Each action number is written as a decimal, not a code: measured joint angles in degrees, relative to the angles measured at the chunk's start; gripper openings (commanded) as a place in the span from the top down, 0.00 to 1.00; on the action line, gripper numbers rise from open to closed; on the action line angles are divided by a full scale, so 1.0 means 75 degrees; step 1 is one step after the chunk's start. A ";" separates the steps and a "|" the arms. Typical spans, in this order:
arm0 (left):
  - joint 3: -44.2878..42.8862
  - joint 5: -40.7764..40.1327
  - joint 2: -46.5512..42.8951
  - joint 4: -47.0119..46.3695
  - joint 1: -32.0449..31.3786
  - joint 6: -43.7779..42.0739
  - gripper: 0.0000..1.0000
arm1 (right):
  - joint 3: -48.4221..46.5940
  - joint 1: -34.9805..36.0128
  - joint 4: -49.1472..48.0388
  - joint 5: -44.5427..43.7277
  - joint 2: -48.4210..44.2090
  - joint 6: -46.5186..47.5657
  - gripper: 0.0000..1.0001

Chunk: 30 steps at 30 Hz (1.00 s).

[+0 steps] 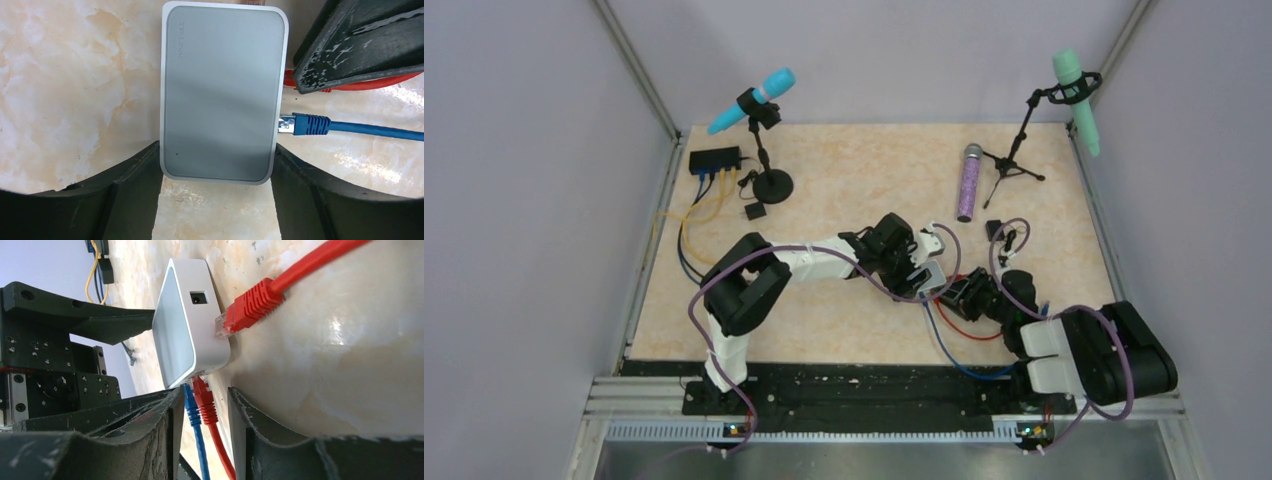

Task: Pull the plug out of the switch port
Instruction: Pull the connector from the switch port.

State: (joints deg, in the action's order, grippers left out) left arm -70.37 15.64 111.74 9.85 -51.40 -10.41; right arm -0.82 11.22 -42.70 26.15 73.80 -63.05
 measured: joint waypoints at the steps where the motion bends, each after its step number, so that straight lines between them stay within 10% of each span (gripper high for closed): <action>1: 0.0000 0.0000 0.0000 0.0000 -0.0003 0.0000 0.56 | -0.0032 0.0015 -0.0152 0.0035 0.0175 -0.0029 0.64; 30: -0.0003 0.0012 0.0000 -0.0015 0.0006 0.0108 0.57 | -0.0160 0.0297 -0.0699 -0.0213 0.0799 -0.0367 0.69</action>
State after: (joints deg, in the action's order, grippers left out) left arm -70.39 15.73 111.74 9.74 -51.35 -9.61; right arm -2.02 13.45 -47.94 24.56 79.79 -65.80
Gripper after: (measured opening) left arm 0.753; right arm 0.319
